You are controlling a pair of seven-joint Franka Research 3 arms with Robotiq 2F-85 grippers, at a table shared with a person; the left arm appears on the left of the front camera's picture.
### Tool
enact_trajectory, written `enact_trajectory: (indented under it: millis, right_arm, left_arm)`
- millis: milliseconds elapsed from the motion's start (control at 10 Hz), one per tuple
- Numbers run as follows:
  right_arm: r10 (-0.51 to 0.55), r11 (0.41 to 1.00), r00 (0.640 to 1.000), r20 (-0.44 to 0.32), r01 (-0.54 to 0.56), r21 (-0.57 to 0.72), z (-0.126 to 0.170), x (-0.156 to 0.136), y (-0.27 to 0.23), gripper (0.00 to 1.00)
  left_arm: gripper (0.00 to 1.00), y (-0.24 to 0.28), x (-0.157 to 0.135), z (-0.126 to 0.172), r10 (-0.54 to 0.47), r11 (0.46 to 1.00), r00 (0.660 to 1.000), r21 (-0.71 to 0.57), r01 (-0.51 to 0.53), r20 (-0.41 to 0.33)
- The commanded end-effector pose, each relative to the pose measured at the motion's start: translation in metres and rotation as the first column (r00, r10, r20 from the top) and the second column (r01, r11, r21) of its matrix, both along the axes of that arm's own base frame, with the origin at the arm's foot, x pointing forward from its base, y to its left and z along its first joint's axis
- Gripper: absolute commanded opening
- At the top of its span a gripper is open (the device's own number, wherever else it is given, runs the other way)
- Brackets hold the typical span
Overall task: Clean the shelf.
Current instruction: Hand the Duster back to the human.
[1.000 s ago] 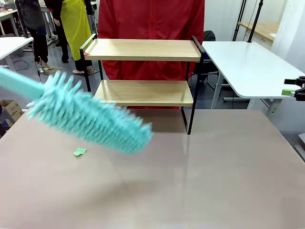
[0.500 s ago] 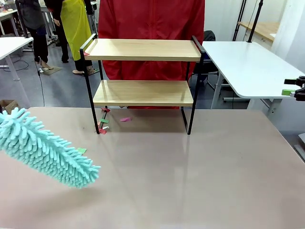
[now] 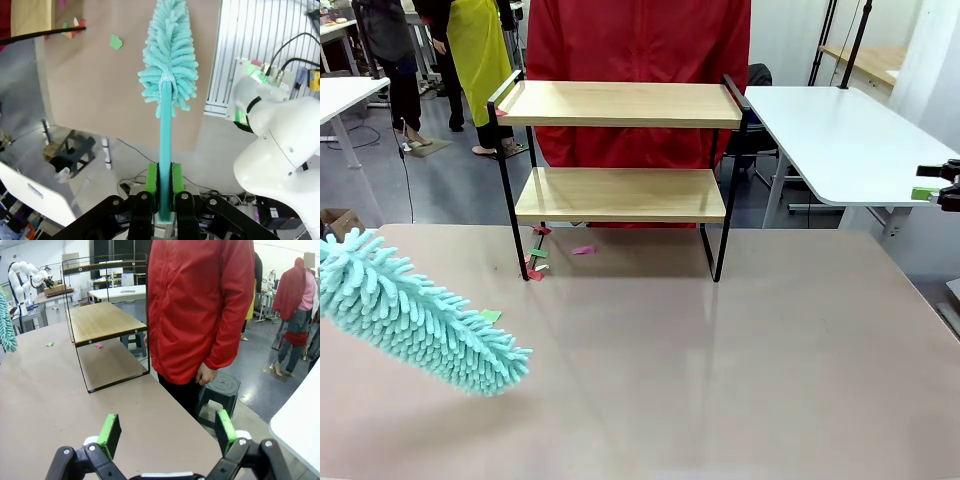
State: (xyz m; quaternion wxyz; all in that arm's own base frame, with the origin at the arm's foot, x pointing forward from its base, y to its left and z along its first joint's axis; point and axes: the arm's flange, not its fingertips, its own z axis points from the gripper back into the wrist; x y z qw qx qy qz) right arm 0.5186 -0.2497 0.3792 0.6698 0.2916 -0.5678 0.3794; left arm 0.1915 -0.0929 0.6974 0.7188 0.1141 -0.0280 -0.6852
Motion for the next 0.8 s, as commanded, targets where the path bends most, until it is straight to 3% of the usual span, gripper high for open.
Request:
enact_trajectory:
  millis: [0,700]
  right_arm:
    - [-0.014,1.0,1.0,-0.011,0.014,-0.015,0.0072,0.0008,0.0024,1.0]
    - [-0.014,1.0,1.0,-0.011,0.014,-0.015,0.0072,0.0008,0.0024,1.0]
  left_arm:
    - [0.14,0.0011,0.0,0.0023,0.004,1.0,1.0,-0.01,-0.004,0.007]
    - [0.14,0.0011,0.0,0.0023,0.004,1.0,1.0,-0.01,-0.004,0.007]
